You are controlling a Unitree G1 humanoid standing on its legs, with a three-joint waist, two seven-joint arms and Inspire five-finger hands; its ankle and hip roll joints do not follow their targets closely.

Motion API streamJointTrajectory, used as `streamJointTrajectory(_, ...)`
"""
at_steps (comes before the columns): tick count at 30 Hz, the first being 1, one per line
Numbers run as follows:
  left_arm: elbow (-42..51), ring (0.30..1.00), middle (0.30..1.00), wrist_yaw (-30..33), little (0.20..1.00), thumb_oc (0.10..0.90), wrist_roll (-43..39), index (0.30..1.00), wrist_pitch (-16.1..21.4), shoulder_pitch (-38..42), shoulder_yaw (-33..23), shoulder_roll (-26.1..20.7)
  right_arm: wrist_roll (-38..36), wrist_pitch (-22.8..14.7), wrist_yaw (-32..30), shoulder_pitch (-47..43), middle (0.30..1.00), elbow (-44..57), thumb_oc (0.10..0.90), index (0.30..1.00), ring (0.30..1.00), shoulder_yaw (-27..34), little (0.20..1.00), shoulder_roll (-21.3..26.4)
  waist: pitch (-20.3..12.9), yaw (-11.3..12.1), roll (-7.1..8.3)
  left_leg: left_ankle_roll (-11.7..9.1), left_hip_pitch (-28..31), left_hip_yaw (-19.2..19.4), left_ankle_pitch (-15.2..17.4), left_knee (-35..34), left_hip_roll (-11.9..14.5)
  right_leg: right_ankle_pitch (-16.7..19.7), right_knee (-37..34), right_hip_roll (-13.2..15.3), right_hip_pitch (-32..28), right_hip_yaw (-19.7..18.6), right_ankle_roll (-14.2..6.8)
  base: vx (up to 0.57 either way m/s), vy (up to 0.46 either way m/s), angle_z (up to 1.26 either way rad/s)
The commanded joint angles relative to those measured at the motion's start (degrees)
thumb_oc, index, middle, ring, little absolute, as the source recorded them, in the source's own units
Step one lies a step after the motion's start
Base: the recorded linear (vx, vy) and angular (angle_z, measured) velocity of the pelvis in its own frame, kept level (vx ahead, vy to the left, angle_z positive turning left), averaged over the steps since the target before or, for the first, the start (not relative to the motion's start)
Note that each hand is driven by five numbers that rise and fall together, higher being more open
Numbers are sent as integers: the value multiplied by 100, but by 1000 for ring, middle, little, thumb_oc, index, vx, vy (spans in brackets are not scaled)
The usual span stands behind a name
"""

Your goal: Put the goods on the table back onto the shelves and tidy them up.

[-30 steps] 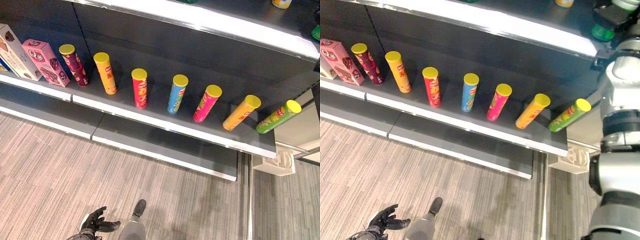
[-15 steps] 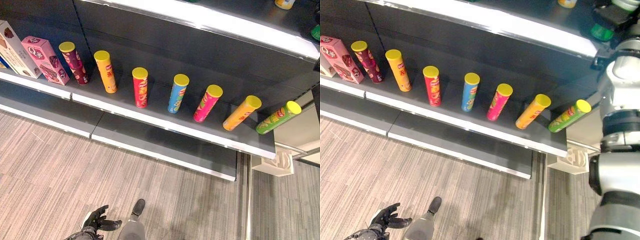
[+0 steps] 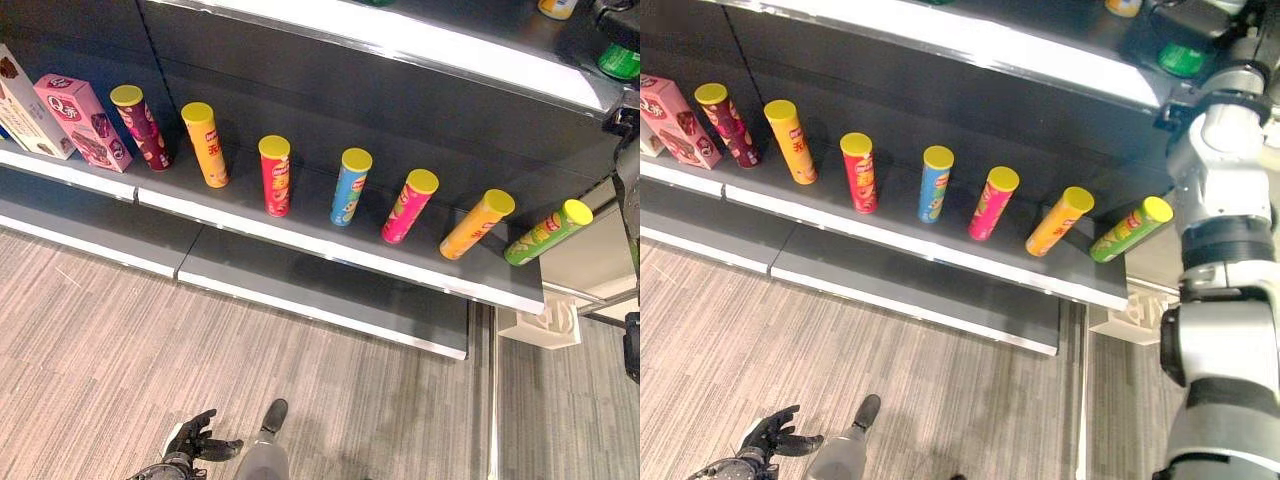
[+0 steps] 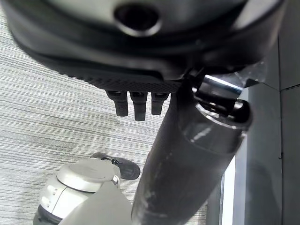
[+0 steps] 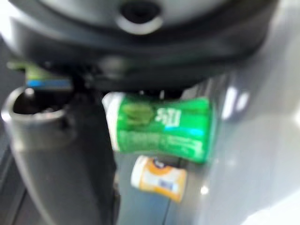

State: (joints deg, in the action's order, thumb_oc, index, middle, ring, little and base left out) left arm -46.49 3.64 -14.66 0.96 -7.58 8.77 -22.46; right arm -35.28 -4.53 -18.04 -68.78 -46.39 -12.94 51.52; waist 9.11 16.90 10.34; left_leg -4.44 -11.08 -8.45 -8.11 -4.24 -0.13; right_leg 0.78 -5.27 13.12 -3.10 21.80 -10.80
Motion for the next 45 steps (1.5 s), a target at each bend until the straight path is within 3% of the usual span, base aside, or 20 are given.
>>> streamJointTrajectory(1,170,900,900,142,900,800,-104,900,144,-3,91,-289,-275,-753,-231,-286,900,963,800,900,900,61,900,-38,-303,64,160,197,402,-1,953,1,-359,720,427,189,-126,-295,-407,-51,-1,-7)
streamJointTrajectory(25,100,900,900,454,900,800,35,900,81,136,125,-79,1059,-573,-1234,221,900,1834,800,900,900,643,900,-802,-260,-2,78,256,390,-57,947,-11,-384,780,475,202,-70,-300,-377,-1,0,0)
streamJointTrajectory(45,78,900,900,518,900,800,13,900,96,202,189,-78,1005,-541,-1233,46,900,1652,800,900,900,536,900,-910,-250,-7,105,253,371,-80,943,-14,-394,846,454,198,-72,-266,-379,0,0,0)
